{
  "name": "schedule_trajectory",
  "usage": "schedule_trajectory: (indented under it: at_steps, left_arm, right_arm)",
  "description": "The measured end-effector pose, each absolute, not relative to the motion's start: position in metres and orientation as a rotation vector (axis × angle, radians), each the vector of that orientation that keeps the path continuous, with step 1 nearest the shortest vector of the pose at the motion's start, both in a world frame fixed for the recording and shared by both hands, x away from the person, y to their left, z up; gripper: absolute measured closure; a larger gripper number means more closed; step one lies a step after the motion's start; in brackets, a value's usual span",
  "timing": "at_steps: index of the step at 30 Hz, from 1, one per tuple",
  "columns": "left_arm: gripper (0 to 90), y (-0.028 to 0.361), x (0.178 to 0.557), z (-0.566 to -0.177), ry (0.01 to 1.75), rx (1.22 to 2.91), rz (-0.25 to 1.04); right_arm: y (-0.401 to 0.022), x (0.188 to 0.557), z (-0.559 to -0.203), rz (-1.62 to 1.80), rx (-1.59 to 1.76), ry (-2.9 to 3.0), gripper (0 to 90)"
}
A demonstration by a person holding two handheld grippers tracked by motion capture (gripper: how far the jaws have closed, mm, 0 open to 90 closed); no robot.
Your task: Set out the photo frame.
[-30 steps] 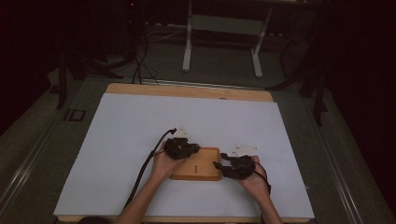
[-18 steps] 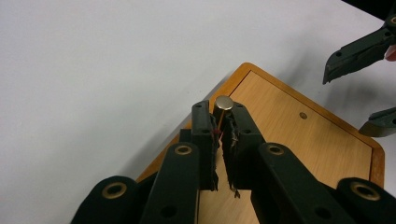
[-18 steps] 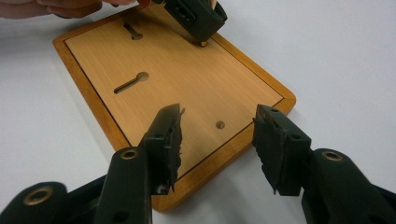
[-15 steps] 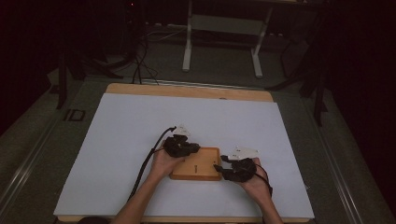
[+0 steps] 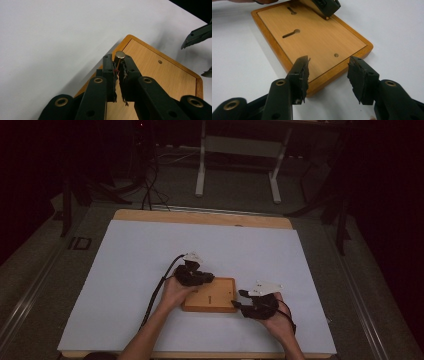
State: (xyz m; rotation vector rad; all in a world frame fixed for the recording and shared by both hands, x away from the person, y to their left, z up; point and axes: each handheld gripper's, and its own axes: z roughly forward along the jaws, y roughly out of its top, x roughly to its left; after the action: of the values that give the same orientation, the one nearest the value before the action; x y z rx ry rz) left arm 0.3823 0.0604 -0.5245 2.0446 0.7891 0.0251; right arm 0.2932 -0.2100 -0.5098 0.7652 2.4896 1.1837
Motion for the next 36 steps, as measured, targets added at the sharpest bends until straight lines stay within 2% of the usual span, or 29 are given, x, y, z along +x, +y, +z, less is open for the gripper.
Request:
schedule_trajectory:
  at_steps: [8,15,36]
  left_arm:
    - [83.9,0.061,0.387,-0.524,0.809,2.034,-0.024]
    - [83.9,0.062,0.391,-0.524,0.813,2.037,-0.05]
    - [84.1,0.063,0.402,-0.522,0.826,2.056,-0.137]
  right_arm:
    - [-0.212,0.288,-0.511,1.208,0.722,2.523,48.4]
    - [-0.209,0.288,-0.514,1.187,0.704,2.541,35.4]
    - [-0.202,0.295,-0.53,1.059,0.739,2.553,14.0]
